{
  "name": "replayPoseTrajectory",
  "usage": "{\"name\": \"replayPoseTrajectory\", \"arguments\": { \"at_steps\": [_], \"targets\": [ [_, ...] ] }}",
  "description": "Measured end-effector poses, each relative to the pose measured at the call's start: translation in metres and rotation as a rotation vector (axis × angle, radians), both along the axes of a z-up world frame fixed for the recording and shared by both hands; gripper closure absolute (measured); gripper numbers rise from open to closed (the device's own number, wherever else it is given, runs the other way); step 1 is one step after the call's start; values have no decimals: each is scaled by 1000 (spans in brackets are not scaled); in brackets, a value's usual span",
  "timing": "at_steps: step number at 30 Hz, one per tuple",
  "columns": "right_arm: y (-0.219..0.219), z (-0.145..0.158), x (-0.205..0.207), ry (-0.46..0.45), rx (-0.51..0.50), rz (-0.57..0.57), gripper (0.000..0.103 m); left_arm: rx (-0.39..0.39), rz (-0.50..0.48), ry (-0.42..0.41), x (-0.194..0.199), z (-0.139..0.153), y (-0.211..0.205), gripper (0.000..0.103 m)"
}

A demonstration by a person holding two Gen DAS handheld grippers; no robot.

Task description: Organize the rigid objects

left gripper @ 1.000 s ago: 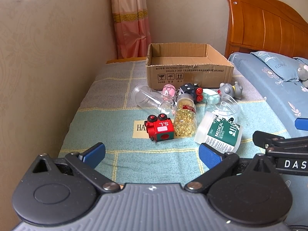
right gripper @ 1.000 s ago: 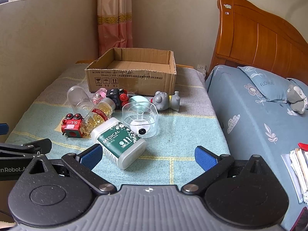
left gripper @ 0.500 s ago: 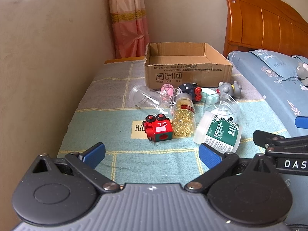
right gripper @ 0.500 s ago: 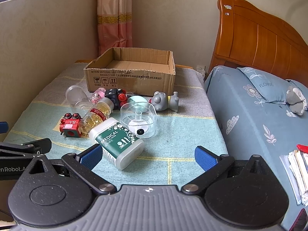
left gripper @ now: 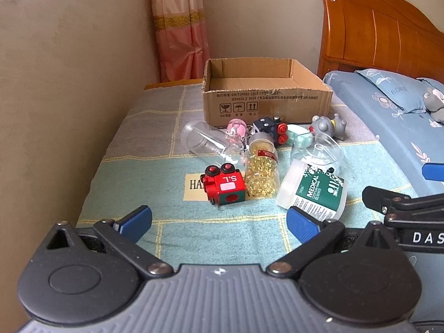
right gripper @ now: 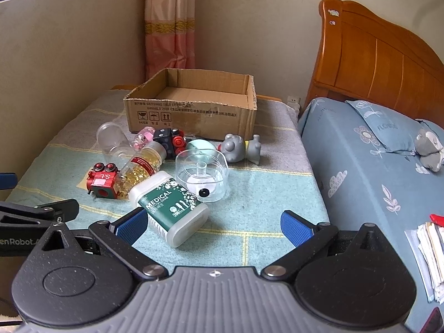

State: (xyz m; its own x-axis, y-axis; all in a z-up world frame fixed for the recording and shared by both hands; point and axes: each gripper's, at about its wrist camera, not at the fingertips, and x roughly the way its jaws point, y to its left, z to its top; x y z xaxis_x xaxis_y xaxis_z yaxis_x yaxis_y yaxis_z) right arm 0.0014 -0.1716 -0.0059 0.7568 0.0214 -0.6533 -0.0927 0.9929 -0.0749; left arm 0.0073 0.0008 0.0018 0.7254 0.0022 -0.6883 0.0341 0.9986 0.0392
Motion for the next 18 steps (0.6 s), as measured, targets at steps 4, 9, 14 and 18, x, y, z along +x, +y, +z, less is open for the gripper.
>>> {"name": "replayPoseTrajectory", "arguments": {
  "at_steps": [4,9,14,18],
  "targets": [
    [1,-2,4,8,1,9,0,-1,-4,3,3,-3,0,1],
    [0,-4,8,7,11,31,0,-17,-27,14,8,-6,2,1],
    [-3,-8,12,-9,22,90,0,-20,-57,28,14,-12,3,1],
    [-6,-18,21,4,34,124,0,-15,-71,39,20,-17,5,1]
  ]
}}
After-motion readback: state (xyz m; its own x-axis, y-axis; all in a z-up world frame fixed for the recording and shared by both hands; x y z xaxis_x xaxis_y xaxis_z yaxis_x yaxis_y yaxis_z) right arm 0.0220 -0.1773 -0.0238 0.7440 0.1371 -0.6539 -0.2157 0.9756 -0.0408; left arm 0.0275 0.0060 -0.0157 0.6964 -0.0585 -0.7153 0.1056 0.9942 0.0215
